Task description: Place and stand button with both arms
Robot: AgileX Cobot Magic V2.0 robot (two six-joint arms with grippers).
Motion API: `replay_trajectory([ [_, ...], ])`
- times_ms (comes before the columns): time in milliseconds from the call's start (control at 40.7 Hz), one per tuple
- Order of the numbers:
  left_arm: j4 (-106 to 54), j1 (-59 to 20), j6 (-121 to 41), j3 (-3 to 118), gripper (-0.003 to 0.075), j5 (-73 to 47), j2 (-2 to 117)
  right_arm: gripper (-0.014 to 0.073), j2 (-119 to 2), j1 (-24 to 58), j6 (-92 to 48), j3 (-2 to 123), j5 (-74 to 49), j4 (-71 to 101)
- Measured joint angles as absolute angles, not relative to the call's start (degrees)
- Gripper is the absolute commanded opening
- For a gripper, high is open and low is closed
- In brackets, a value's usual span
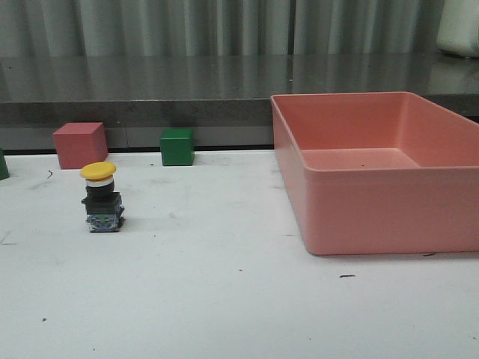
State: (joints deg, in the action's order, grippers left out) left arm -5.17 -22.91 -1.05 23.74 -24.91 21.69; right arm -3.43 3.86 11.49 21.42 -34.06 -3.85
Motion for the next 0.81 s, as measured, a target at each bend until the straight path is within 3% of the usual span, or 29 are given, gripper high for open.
replay_trajectory([
  [270, -5.39, -22.91, -1.05, 23.34, -0.002, -24.33, 11.63, -0.0062, -3.43, 3.86, 11.49, 21.42, -34.06, -3.85],
  [811, -5.66, -22.91, -1.05, 23.34, -0.002, -21.52, 11.14, -0.0062, -3.43, 3.86, 11.49, 21.42, -34.06, -3.85],
])
